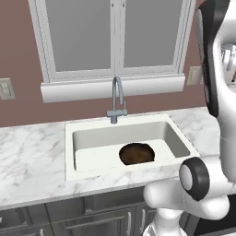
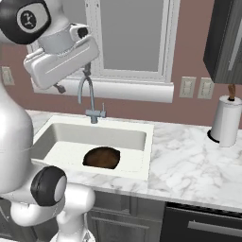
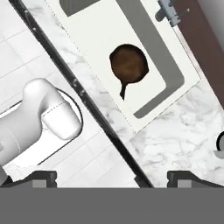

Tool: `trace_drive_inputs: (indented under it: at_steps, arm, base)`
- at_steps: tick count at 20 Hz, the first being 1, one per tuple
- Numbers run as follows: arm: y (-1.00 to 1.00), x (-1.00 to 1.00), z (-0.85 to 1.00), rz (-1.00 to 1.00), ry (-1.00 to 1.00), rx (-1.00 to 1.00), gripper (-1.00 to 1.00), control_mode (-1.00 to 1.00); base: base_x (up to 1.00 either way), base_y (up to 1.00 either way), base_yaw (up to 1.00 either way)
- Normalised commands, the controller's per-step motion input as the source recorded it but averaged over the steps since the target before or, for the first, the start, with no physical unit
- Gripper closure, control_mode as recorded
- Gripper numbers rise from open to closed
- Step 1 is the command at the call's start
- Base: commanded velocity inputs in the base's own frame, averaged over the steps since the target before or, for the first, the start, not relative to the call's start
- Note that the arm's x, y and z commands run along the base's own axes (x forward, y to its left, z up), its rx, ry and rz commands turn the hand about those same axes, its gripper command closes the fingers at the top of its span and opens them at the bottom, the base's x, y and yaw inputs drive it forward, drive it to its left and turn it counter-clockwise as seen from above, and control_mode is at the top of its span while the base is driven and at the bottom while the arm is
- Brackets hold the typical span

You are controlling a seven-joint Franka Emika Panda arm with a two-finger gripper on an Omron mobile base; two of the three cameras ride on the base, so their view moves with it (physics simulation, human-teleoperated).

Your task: Move the pot and pan from the stove into the sink.

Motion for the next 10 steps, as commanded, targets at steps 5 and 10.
trace_drive_inputs:
  at_steps: [5,10]
  arm:
    - [0.0,-0.33,0.4,0.02,-0.11,0.0,-1.0,-1.0]
    - [0.0,-0.39,0.12,0.03,-0.11,0.01,-1.0,-1.0]
  base:
    - [0.0,0.0,0.0]
    - [0.0,0.0,0.0]
